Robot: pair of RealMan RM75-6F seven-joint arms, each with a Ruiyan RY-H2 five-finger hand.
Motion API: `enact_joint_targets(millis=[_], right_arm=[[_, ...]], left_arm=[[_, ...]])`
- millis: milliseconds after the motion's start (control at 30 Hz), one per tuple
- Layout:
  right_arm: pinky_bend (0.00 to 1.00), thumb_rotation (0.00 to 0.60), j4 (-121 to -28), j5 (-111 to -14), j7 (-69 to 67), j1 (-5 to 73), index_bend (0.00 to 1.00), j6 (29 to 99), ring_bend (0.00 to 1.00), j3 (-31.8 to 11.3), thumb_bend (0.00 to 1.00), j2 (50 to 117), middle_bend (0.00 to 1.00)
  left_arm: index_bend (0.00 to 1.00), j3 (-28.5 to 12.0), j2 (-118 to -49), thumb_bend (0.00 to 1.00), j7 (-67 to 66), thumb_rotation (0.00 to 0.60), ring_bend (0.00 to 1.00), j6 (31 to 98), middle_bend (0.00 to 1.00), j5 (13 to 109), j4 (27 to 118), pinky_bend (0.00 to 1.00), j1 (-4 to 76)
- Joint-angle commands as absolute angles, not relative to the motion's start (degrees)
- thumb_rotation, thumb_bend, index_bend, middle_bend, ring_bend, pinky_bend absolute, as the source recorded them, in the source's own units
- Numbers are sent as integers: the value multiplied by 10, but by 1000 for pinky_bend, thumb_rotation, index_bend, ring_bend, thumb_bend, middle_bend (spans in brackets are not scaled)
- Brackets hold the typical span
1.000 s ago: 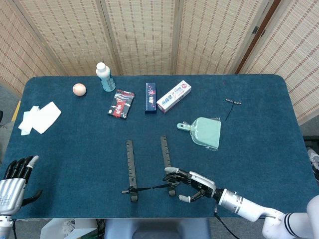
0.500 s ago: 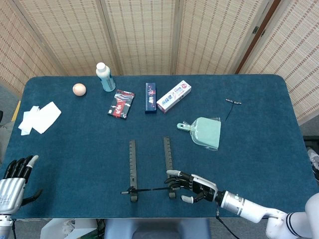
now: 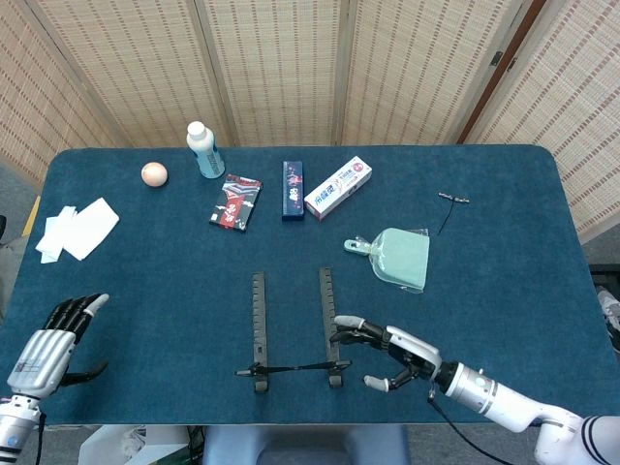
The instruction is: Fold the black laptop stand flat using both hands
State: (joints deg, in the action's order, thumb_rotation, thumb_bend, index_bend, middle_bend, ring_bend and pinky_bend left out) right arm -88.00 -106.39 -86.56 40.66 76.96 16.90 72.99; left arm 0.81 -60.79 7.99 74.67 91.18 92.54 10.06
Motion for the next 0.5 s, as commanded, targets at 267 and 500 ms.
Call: enact_joint_targets(millis=[267,500], right_arm=[[127,600,-980,-1058,-764,382,84,836,30,141,245,608,196],[126,600,-1017,-1045,-731,370,84,828,27,134,245,564,196]], left_arm=[[37,30,-579,197,372,600,78,642,93,977,917,51,205],[44,55,-588,198,614,600,85,614,103,1034,896,66,280]])
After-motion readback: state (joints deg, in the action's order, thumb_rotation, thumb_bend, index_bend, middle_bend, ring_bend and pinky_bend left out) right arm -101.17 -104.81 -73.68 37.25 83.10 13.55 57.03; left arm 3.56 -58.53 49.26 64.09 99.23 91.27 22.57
